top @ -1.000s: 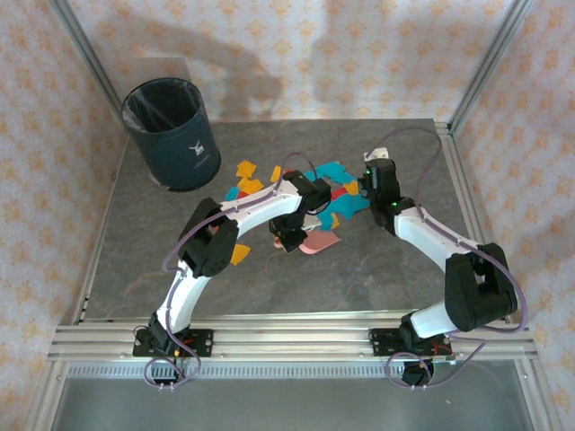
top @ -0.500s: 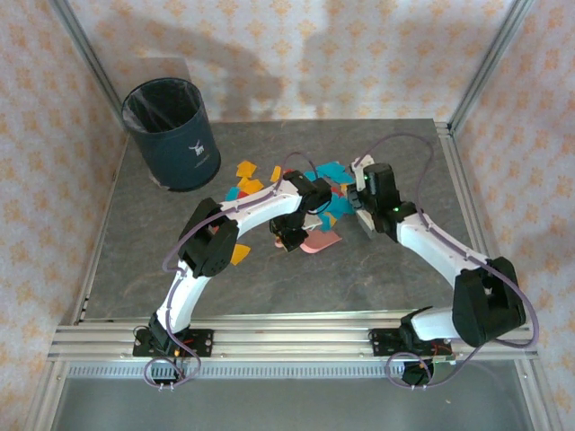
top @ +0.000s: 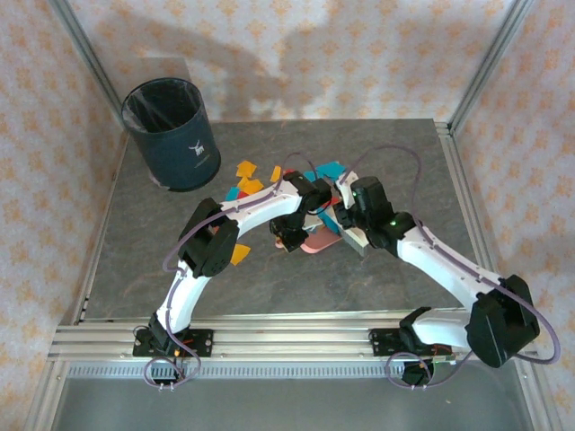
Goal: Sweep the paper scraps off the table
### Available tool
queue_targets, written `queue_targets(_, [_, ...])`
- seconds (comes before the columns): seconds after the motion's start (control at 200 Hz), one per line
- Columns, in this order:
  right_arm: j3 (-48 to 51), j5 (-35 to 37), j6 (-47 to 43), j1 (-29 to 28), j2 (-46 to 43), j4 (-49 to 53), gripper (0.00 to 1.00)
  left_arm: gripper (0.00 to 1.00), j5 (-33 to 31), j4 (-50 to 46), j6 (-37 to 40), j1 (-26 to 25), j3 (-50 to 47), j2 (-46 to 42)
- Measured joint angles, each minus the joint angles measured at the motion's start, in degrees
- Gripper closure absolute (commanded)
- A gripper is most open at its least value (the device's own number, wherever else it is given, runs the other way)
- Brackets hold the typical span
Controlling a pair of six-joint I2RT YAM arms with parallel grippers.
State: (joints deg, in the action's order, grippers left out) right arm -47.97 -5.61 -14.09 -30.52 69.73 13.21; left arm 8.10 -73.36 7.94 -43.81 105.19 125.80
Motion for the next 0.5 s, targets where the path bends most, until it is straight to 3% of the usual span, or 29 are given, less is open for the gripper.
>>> queue_targets(0.34, [0.42,1.92,2.27,-0.72,-7.87,3.37,1.0,1.0,-0.04,2.34,-0.04,0.0,-5.57,-2.1])
queue_targets(0.495, [0.42,6.16,3.26,-0.72,-8.83,3.52,1.0,1.0,-0.04,2.51,0.0,0.0,-6.91,-4.04])
